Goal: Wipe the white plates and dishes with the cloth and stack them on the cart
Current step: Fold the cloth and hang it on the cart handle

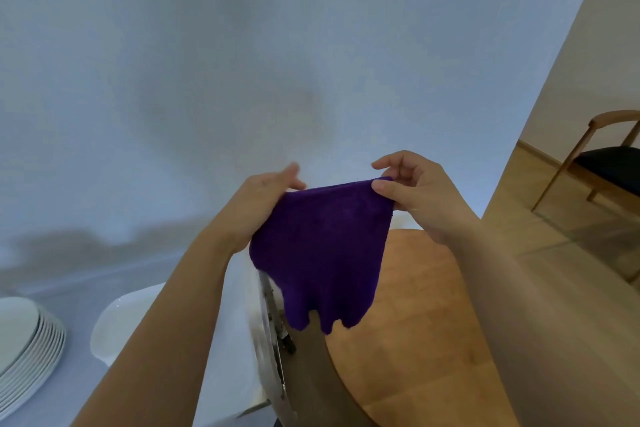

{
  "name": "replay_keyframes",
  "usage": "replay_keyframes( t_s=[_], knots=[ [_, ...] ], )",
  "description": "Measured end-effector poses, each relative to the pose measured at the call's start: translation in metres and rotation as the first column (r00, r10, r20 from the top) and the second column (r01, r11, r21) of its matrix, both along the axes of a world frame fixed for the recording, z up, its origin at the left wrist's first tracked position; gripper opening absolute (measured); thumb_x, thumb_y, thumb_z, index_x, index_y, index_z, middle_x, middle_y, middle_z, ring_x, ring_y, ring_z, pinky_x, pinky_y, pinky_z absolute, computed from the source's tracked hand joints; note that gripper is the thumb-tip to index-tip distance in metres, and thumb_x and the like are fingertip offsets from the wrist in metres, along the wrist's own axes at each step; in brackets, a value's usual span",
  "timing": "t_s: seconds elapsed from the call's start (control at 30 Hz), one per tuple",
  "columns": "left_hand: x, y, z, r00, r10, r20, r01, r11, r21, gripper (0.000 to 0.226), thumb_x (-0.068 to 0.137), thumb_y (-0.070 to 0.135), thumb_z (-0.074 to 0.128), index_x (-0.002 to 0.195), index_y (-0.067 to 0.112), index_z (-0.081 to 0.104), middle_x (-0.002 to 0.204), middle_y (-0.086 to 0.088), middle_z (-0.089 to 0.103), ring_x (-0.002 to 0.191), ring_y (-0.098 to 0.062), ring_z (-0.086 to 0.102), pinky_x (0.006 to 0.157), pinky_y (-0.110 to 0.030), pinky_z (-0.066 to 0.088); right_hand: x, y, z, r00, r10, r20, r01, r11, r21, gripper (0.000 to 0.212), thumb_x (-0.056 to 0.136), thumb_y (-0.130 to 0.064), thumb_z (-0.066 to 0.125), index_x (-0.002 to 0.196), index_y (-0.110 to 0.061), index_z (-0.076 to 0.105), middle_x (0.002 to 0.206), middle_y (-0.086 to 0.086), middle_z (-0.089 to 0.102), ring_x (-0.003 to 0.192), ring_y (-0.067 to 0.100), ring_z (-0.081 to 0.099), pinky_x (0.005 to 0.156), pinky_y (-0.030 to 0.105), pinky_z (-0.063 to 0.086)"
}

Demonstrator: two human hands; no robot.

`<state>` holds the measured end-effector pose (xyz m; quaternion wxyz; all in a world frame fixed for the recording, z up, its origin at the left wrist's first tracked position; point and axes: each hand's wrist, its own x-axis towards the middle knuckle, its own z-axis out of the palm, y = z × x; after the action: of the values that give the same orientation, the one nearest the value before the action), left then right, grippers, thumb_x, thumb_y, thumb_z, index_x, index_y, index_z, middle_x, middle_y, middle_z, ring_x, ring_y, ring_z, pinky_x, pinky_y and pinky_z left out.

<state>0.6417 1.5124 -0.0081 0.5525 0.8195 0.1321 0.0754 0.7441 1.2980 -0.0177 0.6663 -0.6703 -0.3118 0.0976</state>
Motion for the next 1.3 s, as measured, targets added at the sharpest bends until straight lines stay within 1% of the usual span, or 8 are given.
replay_keyframes(
  t_s=[0.13, 0.27, 0.4, 0.6, 0.83, 0.93, 1.07, 1.3],
  knots=[
    [-0.002, 0.001, 0.01, 0.956, -0.239, -0.169, 0.253, 0.965, 0.063, 0.022, 0.075, 0.044, 0.074, 0.08, 0.023, 0.078, 0.082, -0.002, 0.076, 0.071, -0.017, 0.073, 0.057, -0.021, 0.054, 0.003, 0.001, -0.005, 0.998, -0.024, -0.051, 0.026, 0.998, 0.057, 0.019, 0.085, -0.003, 0.064, 0.096, -0.019, 0.064, 0.069, -0.008, 0.064, 0.069, 0.008, 0.064, 0.063, 0.02, 0.052],
    [0.006, -0.002, 0.013, 0.97, -0.235, -0.058, 0.229, 0.969, -0.095, 0.019, 0.088, 0.029, 0.065, 0.084, 0.016, 0.078, 0.088, -0.007, 0.075, 0.076, -0.019, 0.072, 0.063, -0.024, 0.055, -0.008, 0.002, -0.046, 0.872, 0.228, -0.432, -0.067, 0.932, 0.357, 0.044, 0.069, -0.039, 0.077, 0.101, -0.012, 0.062, 0.08, -0.004, 0.069, 0.075, 0.01, 0.065, 0.071, 0.028, 0.05],
    [0.016, -0.011, 0.023, 0.969, -0.245, -0.04, 0.228, 0.943, -0.244, 0.024, 0.089, 0.025, 0.064, 0.07, 0.016, 0.075, 0.075, -0.004, 0.072, 0.066, -0.014, 0.068, 0.06, -0.023, 0.053, -0.044, 0.01, -0.104, 0.704, 0.397, -0.589, -0.417, 0.902, 0.11, 0.085, 0.056, -0.059, 0.081, 0.118, -0.008, 0.055, 0.106, 0.006, 0.066, 0.099, 0.025, 0.062, 0.08, 0.03, 0.052],
    [0.029, -0.005, 0.018, 0.993, 0.017, -0.12, -0.083, 0.82, -0.566, 0.017, 0.082, 0.024, 0.072, 0.071, 0.011, 0.073, 0.073, -0.005, 0.073, 0.061, -0.015, 0.07, 0.05, -0.025, 0.055, -0.051, 0.022, -0.098, 0.678, 0.302, -0.67, -0.445, 0.894, -0.047, 0.049, 0.071, -0.029, 0.076, 0.115, -0.013, 0.061, 0.113, 0.006, 0.068, 0.103, 0.022, 0.065, 0.084, 0.032, 0.052],
    [0.019, 0.012, -0.061, 0.92, 0.205, -0.334, -0.392, 0.485, -0.782, 0.053, 0.089, 0.035, 0.062, 0.134, 0.013, 0.046, 0.081, -0.011, 0.055, 0.06, -0.025, 0.06, 0.05, -0.032, 0.055, -0.046, 0.019, -0.08, 0.546, 0.339, -0.766, -0.3, 0.933, 0.199, 0.031, 0.067, -0.021, 0.073, 0.096, -0.01, 0.074, 0.101, 0.009, 0.072, 0.091, 0.023, 0.069, 0.075, 0.033, 0.055],
    [-0.006, -0.005, -0.111, 0.865, -0.02, -0.501, -0.423, 0.507, -0.751, 0.08, 0.084, 0.062, 0.056, 0.142, 0.009, 0.041, 0.097, -0.017, 0.066, 0.077, -0.035, 0.069, 0.068, -0.042, 0.055, -0.045, 0.019, -0.082, 0.516, 0.352, -0.781, -0.217, 0.936, 0.279, 0.022, 0.063, -0.018, 0.074, 0.082, -0.008, 0.077, 0.091, 0.01, 0.072, 0.081, 0.023, 0.07, 0.066, 0.032, 0.056],
    [-0.03, -0.022, -0.144, 0.888, -0.293, -0.355, -0.246, 0.35, -0.904, 0.099, 0.074, 0.084, 0.035, 0.131, 0.004, 0.049, 0.124, -0.022, 0.063, 0.111, -0.041, 0.062, 0.085, -0.047, 0.053, -0.048, 0.022, -0.086, 0.513, 0.325, -0.795, -0.209, 0.945, 0.252, 0.029, 0.055, -0.019, 0.079, 0.082, -0.009, 0.076, 0.089, 0.011, 0.071, 0.077, 0.024, 0.07, 0.065, 0.033, 0.055],
    [-0.033, -0.015, -0.133, 0.909, -0.229, -0.348, -0.16, 0.58, -0.799, 0.085, 0.068, 0.077, 0.041, 0.125, 0.015, 0.057, 0.118, -0.007, 0.069, 0.106, -0.028, 0.067, 0.084, -0.041, 0.054, -0.042, 0.024, -0.089, 0.528, 0.299, -0.795, -0.139, 0.954, 0.267, 0.021, 0.062, -0.013, 0.074, 0.083, -0.01, 0.075, 0.09, 0.01, 0.071, 0.077, 0.023, 0.07, 0.064, 0.033, 0.055]
  ],
)
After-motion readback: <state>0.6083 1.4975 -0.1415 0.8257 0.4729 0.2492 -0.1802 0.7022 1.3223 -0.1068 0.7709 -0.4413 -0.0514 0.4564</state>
